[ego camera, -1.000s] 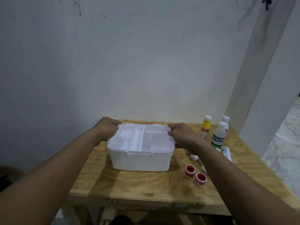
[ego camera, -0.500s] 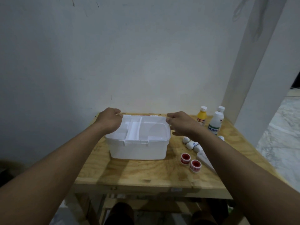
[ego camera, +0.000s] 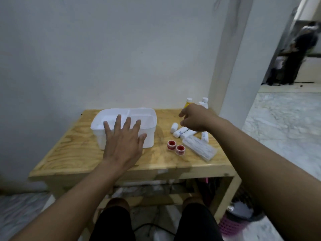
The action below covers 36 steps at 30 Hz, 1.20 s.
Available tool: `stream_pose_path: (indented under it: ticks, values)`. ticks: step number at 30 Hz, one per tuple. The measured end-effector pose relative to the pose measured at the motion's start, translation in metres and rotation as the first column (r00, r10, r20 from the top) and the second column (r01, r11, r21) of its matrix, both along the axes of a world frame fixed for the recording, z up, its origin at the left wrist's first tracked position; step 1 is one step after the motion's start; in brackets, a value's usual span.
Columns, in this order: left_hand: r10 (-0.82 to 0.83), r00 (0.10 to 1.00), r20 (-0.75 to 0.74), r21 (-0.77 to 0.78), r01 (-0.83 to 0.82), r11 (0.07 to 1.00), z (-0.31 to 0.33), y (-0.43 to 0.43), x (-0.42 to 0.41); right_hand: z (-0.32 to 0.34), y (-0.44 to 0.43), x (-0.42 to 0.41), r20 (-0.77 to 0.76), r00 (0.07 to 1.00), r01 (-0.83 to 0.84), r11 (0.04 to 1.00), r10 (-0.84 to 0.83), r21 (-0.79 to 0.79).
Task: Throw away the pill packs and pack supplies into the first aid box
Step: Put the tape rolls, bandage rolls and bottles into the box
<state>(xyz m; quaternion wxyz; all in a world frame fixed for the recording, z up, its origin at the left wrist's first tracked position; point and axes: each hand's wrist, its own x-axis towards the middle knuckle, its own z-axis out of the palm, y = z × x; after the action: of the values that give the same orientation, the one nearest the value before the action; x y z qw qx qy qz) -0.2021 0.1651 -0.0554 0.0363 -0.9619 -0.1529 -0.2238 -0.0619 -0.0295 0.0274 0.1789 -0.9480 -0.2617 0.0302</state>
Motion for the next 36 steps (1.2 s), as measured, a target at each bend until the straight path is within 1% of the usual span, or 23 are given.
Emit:
stream_pose_path:
  ticks: [2, 4, 7, 10, 12, 18, 24, 30, 33, 36]
  values:
    - [0.002, 1.000, -0.012, 0.019, -0.002, 1.000, -0.004, 0.001, -0.004, -0.007, -0.012, -0.005, 0.012, 1.000, 0.022, 0.996, -0.021, -0.083]
    - [-0.003, 1.000, 0.007, 0.052, 0.003, 0.999, -0.006, 0.003, -0.006, -0.017, -0.022, -0.008, 0.034, 0.999, 0.042, 0.983, -0.037, -0.179]
    - [0.030, 0.999, 0.038, 0.072, -0.033, 0.997, -0.008, 0.007, -0.006, -0.030, -0.033, -0.014, 0.062, 0.997, 0.058, 0.951, -0.041, -0.304]
    - [0.064, 0.998, 0.022, 0.100, -0.066, 0.993, -0.010, 0.012, -0.006, -0.042, -0.036, -0.019, 0.035, 0.998, 0.068, 0.897, -0.058, -0.437]
    - [0.069, 0.997, 0.018, 0.117, -0.070, 0.991, -0.013, 0.014, -0.005, -0.048, -0.035, -0.019, 0.031, 0.998, 0.062, 0.875, -0.053, -0.479]
    - [0.069, 0.996, 0.057, 0.122, -0.076, 0.990, -0.016, 0.014, -0.002, -0.054, -0.038, -0.014, 0.038, 0.998, 0.064, 0.912, -0.054, -0.406]
    - [0.065, 0.996, 0.061, 0.120, -0.072, 0.990, -0.017, 0.015, -0.002, -0.049, -0.043, -0.014, 0.050, 0.996, 0.092, 0.947, -0.080, -0.308]
    - [0.058, 0.996, 0.071, 0.125, -0.066, 0.990, -0.018, 0.016, -0.001, -0.013, -0.046, -0.018, 0.066, 0.992, 0.120, 0.963, -0.107, -0.242]
    - [0.055, 0.995, 0.079, 0.103, -0.062, 0.993, -0.017, 0.015, -0.002, 0.009, -0.041, -0.019, 0.106, 0.990, 0.113, 0.974, -0.093, -0.195]
    - [0.038, 0.992, 0.122, 0.070, -0.047, 0.996, -0.016, 0.016, -0.004, 0.027, -0.028, -0.022, 0.130, 0.989, 0.092, 0.986, -0.074, -0.139]
